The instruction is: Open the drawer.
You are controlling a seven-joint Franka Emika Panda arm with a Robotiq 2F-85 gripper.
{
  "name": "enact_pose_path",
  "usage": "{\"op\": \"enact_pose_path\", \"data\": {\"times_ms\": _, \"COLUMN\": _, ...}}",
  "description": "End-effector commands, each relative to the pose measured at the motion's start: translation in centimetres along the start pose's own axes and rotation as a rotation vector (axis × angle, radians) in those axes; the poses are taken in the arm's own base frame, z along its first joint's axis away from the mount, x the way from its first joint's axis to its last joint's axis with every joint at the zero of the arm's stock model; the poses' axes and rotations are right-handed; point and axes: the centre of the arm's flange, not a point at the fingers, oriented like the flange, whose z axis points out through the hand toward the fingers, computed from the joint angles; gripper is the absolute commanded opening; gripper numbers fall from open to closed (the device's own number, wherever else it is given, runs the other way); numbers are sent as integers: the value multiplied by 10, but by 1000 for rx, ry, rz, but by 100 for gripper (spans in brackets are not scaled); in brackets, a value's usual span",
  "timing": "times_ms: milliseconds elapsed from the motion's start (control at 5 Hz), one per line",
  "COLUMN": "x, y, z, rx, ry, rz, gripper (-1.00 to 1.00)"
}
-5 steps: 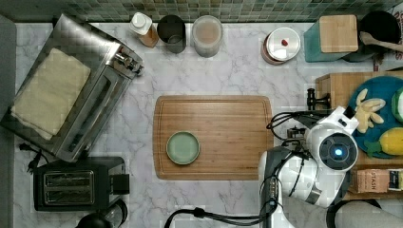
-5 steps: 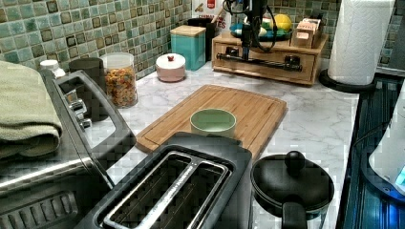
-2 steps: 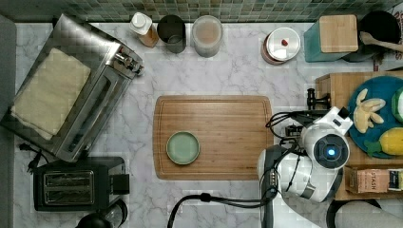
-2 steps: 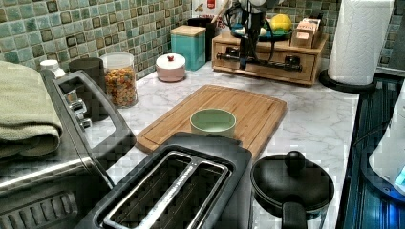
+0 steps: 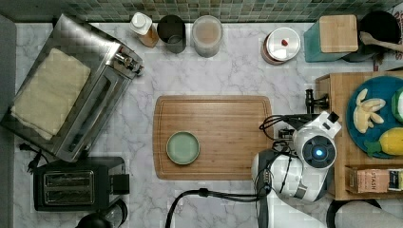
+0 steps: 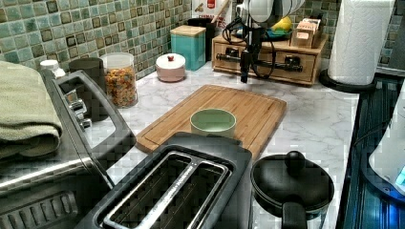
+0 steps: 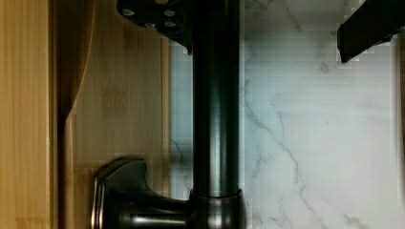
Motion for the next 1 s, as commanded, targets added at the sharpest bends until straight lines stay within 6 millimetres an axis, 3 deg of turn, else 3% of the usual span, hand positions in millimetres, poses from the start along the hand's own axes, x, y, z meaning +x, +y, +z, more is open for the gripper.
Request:
{"op": "enact_pose_path", "data": {"times_ms": 200, "x": 4, "y": -25, "z": -13, "rx": 81, "ry": -27, "rz": -3, "gripper": 100}}
{"op": "enact_pose_path", "data": {"times_ms": 600, "x": 17, "y": -87, "z": -28, "rx": 127, "ry": -65, "rz": -76, "gripper": 100}}
{"op": "enact_pose_path", "data": {"times_ms": 1000, "x": 6, "y": -181, "z": -63, "rx": 126, "ry": -97, "rz": -85, "gripper": 100}}
